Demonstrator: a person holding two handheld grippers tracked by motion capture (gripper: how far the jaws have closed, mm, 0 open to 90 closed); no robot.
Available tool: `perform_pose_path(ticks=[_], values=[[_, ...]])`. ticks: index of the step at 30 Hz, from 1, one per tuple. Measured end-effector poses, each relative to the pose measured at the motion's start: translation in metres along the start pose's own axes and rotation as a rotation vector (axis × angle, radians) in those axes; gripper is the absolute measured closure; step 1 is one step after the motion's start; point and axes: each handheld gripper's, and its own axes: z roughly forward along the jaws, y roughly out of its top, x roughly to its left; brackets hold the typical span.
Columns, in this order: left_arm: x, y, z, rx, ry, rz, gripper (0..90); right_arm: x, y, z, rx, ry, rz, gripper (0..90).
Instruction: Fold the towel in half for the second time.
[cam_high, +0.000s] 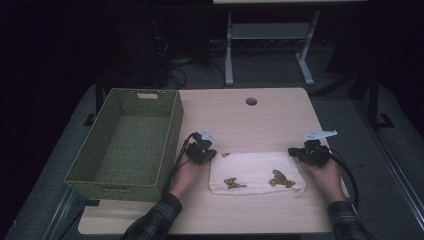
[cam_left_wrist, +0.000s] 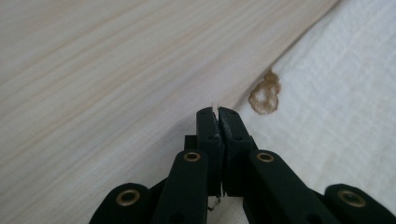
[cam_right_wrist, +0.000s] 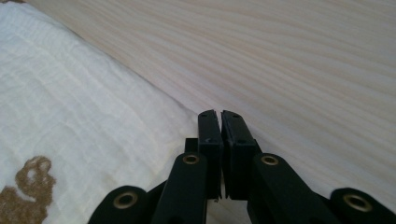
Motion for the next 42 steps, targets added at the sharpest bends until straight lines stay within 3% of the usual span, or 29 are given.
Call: perform_pose_path(ticks=[5, 16, 29, 36, 42], values=[[0.004, 0.007, -0.012, -0.083, 0.017, -0.023, 88.3, -0.006, 0.006, -0.008, -0.053, -0.006, 0.016, 87.5], [0.004, 0.021, -0.032, -0.18, 0.068, -0.015, 88.2, -0.008, 0.026, -0.025, -0.143, -0.026, -0.002, 87.7], [-0.007, 0.012, -0.049, -0.183, 0.022, 0.003, 88.3, 0.003, 0.017, -0.039, -0.169, -0.023, -0.038, 87.7], [-0.017, 0.004, -0.06, -0.172, -0.007, 0.043, 88.3, 0.012, 0.007, -0.051, -0.155, -0.021, -0.059, 87.7], [-0.021, -0.005, -0.065, -0.16, -0.043, 0.052, 88.2, 0.02, 0.0, -0.058, -0.147, -0.016, -0.079, 87.7]])
